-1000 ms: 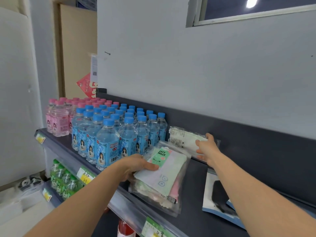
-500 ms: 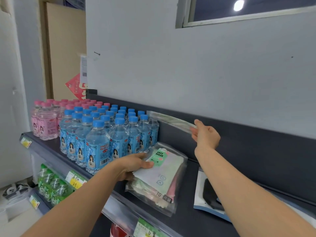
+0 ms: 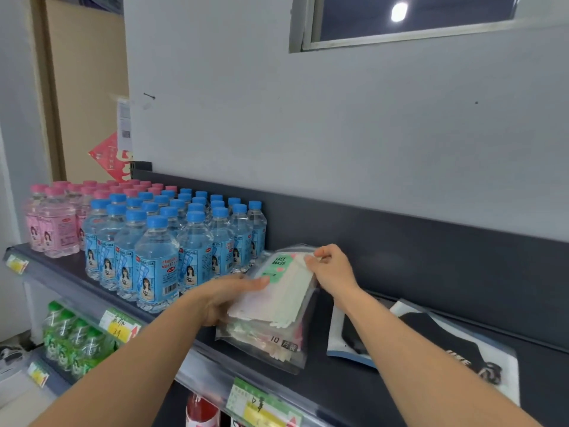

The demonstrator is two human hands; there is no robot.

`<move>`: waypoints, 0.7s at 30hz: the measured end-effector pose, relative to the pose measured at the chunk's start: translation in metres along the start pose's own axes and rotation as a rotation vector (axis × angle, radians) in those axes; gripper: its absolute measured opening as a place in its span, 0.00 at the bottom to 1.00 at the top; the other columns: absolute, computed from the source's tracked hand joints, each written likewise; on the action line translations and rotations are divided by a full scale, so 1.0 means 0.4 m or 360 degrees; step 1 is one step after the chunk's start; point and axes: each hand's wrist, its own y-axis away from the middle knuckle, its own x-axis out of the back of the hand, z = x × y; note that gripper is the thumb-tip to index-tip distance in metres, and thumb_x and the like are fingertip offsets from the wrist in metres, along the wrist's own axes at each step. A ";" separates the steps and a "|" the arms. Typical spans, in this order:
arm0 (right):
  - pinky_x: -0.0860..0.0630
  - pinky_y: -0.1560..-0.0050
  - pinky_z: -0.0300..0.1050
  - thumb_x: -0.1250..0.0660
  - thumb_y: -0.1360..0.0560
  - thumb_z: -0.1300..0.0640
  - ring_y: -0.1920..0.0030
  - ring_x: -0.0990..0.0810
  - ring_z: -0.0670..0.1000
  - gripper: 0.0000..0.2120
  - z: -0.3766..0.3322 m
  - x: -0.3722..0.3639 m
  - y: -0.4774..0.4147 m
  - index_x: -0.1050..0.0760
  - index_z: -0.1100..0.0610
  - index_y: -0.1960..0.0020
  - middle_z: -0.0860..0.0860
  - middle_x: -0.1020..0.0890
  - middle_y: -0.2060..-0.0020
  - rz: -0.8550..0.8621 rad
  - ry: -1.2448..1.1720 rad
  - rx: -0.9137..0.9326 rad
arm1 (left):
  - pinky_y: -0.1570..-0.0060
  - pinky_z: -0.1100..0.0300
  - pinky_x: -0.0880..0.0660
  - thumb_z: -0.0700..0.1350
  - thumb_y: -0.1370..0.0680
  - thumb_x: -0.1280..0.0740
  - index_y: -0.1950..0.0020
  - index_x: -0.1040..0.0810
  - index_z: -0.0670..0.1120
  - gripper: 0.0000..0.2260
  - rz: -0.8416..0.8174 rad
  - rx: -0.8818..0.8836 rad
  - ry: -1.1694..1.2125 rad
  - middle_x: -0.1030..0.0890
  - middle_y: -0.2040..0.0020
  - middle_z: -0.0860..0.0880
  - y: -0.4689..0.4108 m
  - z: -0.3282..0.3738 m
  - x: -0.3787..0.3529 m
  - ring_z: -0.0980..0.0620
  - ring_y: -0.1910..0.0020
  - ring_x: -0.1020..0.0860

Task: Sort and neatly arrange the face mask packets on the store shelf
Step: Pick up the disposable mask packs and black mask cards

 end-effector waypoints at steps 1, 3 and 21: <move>0.23 0.43 0.51 0.32 0.24 0.49 0.46 0.21 0.53 0.14 0.003 0.007 0.009 0.28 0.52 0.41 0.51 0.22 0.44 -0.0060 0.0144 0.0010 | 0.46 0.42 0.21 0.50 0.41 0.19 0.32 0.31 0.40 0.41 0.0023 0.0013 -0.0049 0.18 0.44 0.40 0.004 -0.002 -0.003 0.41 0.49 0.18; 0.25 0.38 0.52 0.36 0.22 0.44 0.41 0.22 0.54 0.22 0.006 0.042 0.023 0.32 0.49 0.31 0.48 0.24 0.39 -0.0057 0.0342 -0.0017 | 0.60 0.48 0.18 0.42 0.43 0.18 0.31 0.36 0.38 0.45 0.0052 0.0026 -0.0108 0.18 0.45 0.38 0.000 -0.004 -0.003 0.40 0.54 0.16; 0.33 0.31 0.42 0.35 0.22 0.62 0.29 0.30 0.47 0.25 0.091 0.219 0.173 0.33 0.52 0.26 0.47 0.27 0.30 -0.0321 0.0591 -0.0151 | 0.66 0.51 0.19 0.41 0.32 0.23 0.43 0.26 0.36 0.21 0.0120 -0.0048 -0.0198 0.15 0.54 0.37 0.012 -0.014 -0.034 0.41 0.63 0.17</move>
